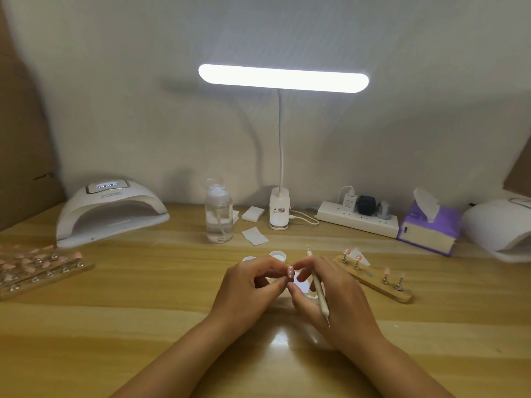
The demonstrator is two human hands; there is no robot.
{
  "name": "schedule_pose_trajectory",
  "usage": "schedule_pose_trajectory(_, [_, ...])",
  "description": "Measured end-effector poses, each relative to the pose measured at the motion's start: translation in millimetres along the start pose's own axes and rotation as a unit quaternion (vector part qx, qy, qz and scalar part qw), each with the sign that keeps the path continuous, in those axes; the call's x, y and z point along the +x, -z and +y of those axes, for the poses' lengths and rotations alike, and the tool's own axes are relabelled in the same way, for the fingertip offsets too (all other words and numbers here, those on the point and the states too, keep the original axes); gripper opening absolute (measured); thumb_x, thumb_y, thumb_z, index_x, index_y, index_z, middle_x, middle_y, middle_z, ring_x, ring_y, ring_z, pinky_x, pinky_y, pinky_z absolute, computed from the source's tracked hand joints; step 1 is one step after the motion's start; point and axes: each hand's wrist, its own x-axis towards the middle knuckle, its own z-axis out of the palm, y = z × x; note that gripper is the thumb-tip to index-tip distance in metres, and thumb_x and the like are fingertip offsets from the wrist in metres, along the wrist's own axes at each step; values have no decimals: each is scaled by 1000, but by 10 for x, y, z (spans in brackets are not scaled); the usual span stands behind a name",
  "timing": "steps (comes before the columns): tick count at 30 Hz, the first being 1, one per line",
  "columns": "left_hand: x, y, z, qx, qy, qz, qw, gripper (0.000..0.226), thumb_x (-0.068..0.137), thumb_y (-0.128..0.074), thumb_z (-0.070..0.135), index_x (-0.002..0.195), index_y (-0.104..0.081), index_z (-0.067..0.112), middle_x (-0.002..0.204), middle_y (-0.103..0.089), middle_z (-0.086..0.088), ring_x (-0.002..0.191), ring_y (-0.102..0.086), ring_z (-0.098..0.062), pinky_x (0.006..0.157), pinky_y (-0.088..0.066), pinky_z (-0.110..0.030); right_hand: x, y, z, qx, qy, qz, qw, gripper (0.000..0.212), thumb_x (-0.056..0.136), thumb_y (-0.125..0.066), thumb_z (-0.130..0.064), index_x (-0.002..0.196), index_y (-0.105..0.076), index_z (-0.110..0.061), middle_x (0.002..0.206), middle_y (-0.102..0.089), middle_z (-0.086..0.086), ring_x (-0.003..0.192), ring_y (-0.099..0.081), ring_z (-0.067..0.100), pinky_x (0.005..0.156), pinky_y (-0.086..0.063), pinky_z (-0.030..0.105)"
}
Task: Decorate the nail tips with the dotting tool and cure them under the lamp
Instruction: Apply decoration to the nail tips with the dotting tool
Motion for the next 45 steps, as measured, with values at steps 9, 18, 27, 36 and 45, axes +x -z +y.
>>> schedule_pose_trajectory(9, [6, -12, -16, -20, 8, 10, 1000, 20, 83, -76, 12, 88, -78, 32, 83, -74, 3, 67, -65, -36, 62, -53, -44, 8, 14, 7, -1, -4, 14, 1000, 22, 84, -68, -39, 102, -66, -26, 83, -61, -15, 75, -57, 1, 64, -51, 29])
schedule_pose_trajectory(18, [4, -12, 4, -12, -5, 1, 1000, 15, 85, -76, 17, 92, -78, 30, 81, -74, 8, 61, -54, -39, 58, -48, -38, 14, 9, 22, 9, -10, 24, 1000, 17, 84, -69, -36, 98, -67, -26, 81, -62, -13, 75, -60, 6, 65, -52, 34])
schedule_pose_trajectory(27, [-14, -6, 28, 3, -15, -8, 1000, 13, 85, -75, 17, 93, -78, 27, 81, -74, 13, 60, -58, -33, 60, -48, -33, 18, -3, 33, -3, -11, 21, 1000, 16, 84, -74, -32, 97, -65, -27, 82, -60, -15, 76, -59, 5, 67, -52, 37])
schedule_pose_trajectory(36, [-10, -4, 36, 54, -4, -2, 999, 17, 85, -76, 24, 96, -71, 35, 94, -71, 28, 73, -64, -3, 62, -46, -19, 203, 473, 252, -35, -60, 67, 995, 13, 84, -76, -30, 91, -66, -27, 78, -64, -16, 70, -62, 3, 69, -52, 44])
schedule_pose_trajectory(45, [-5, -9, 26, 51, 2, -2, 999, 10, 83, -77, 21, 83, -72, 30, 84, -71, 21, 68, -60, -5, 57, -39, -15, 24, 703, 709, -105, -181, 70, 975, 10, 86, -74, -28, 89, -66, -22, 85, -67, -9, 82, -63, 14, 77, -53, 45])
